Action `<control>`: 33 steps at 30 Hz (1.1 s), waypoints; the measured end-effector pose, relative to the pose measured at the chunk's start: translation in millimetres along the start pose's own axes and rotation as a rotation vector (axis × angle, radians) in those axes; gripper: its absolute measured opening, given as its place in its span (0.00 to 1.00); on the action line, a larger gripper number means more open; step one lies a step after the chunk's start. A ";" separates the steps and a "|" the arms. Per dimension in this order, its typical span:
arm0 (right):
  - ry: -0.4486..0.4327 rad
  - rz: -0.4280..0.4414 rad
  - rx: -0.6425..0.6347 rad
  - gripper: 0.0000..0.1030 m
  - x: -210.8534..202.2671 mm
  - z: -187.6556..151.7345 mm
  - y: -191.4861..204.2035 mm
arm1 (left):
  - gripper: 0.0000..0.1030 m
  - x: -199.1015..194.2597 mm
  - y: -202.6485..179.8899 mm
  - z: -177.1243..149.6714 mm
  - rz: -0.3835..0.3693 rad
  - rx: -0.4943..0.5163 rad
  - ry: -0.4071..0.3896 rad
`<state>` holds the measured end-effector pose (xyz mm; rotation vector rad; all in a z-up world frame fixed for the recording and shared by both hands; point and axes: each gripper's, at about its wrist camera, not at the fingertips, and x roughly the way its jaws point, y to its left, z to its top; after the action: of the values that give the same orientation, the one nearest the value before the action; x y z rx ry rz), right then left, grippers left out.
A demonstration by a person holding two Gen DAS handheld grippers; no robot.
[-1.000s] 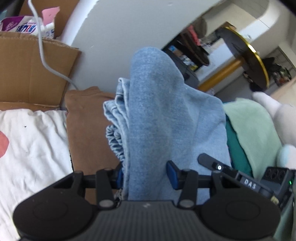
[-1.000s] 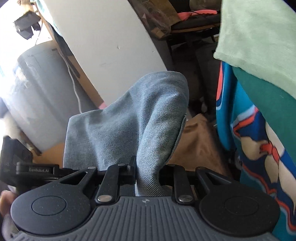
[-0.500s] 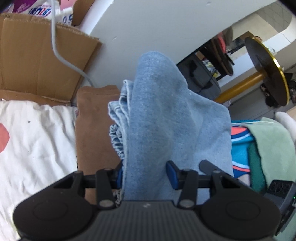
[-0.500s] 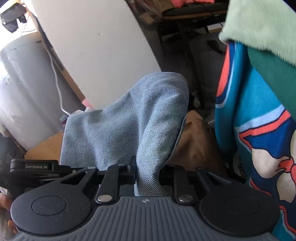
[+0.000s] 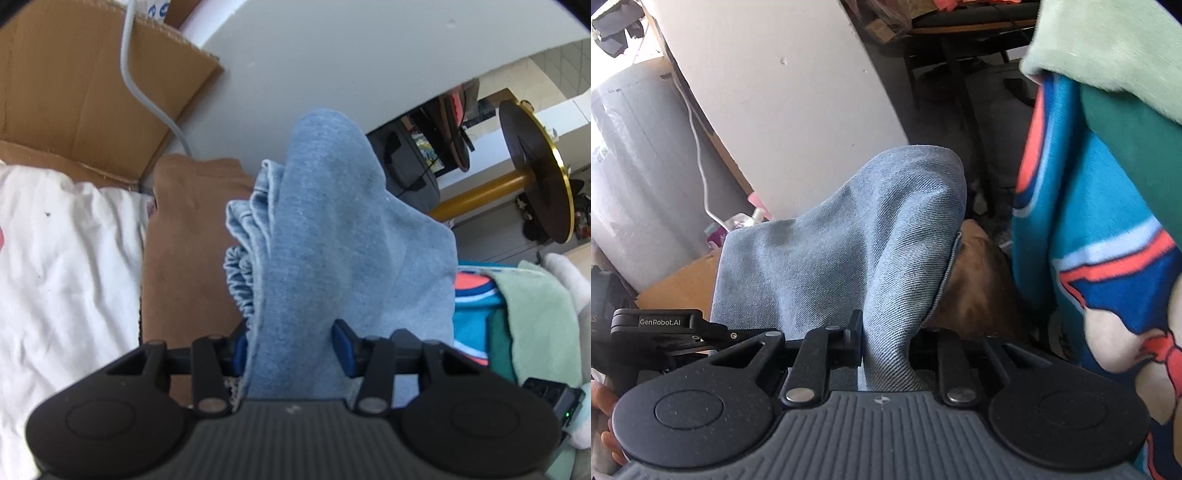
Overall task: Fold clothes
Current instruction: 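Carry the lifted jeans bundle with both tools toward the brown garment pile, then lower the jeans bundle onto the pile and open both tools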
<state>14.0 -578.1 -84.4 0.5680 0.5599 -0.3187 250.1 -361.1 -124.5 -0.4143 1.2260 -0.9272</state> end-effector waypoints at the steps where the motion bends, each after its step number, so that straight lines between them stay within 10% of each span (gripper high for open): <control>1: 0.004 0.006 -0.005 0.20 2.5 3.5 1.8 | 0.47 -2.1 0.7 2.8 0.003 -0.001 -0.006; 17: 0.100 -0.014 -0.003 0.23 67.6 30.2 -13.4 | 0.47 33.7 23.4 27.5 0.051 -0.027 0.000; 24: 0.083 -0.020 0.081 0.24 86.6 20.7 -29.8 | 0.48 25.2 4.8 40.0 0.238 0.147 -0.018; 33: 0.063 -0.019 0.053 0.24 100.7 28.1 -22.4 | 0.48 -22.4 -21.9 58.3 0.269 0.264 -0.098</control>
<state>96.8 -625.7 -132.4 0.6257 0.6196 -0.3356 294.6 -367.8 -76.0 -0.0800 1.0239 -0.8131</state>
